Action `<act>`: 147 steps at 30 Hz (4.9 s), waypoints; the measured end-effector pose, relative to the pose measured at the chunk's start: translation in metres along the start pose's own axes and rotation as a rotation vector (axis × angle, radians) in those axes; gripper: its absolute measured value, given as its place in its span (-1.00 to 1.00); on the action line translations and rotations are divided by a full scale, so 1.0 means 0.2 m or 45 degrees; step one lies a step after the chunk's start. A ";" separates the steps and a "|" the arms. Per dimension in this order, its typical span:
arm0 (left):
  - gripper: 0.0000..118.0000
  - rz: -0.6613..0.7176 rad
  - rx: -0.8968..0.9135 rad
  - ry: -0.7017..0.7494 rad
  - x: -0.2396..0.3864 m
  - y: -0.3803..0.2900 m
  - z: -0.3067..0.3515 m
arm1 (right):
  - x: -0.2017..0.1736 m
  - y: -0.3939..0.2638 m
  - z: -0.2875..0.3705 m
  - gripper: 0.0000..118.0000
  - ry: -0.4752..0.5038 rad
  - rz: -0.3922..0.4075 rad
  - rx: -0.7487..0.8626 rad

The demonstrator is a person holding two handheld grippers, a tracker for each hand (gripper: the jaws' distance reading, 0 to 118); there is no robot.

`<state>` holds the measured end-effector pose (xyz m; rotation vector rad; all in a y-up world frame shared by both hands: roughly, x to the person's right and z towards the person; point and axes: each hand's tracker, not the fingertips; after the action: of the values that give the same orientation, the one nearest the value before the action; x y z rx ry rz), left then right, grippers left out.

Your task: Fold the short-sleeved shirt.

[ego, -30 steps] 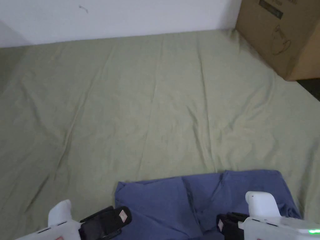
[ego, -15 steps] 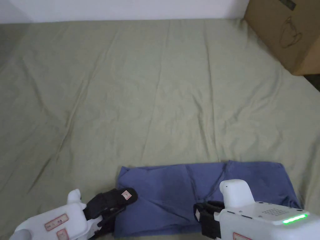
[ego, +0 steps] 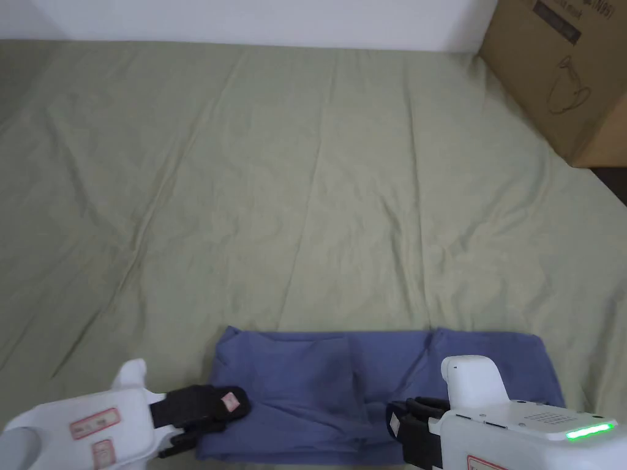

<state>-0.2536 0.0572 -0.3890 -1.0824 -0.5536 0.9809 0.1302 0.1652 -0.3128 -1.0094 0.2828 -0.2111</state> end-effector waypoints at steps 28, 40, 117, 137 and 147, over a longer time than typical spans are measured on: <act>-0.78 -0.712 0.039 0.590 0.88 0.00 0.15 | 0.08 -0.07 0.10 -1.00 0.027 0.010 0.222; 0.29 -0.749 -0.487 0.369 0.88 -0.29 -0.70 | 0.40 -0.23 0.19 -1.00 -0.109 -0.184 0.187; -0.54 -0.038 -0.301 0.031 -0.01 0.12 -0.24 | -0.05 0.10 -0.35 -1.00 -0.063 0.146 -0.147; -0.42 -0.652 -0.176 1.555 -0.31 1.04 1.13 | -0.20 0.09 -0.42 -1.00 -0.098 0.203 -0.230; 0.67 -0.473 0.323 1.300 -0.01 0.94 1.42 | -0.21 0.08 -0.42 -1.00 -0.030 0.175 -0.235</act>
<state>-0.5493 0.2145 -0.4467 -1.0464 0.2091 0.0916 0.0636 0.1201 -0.3631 -1.1692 0.3532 -0.0487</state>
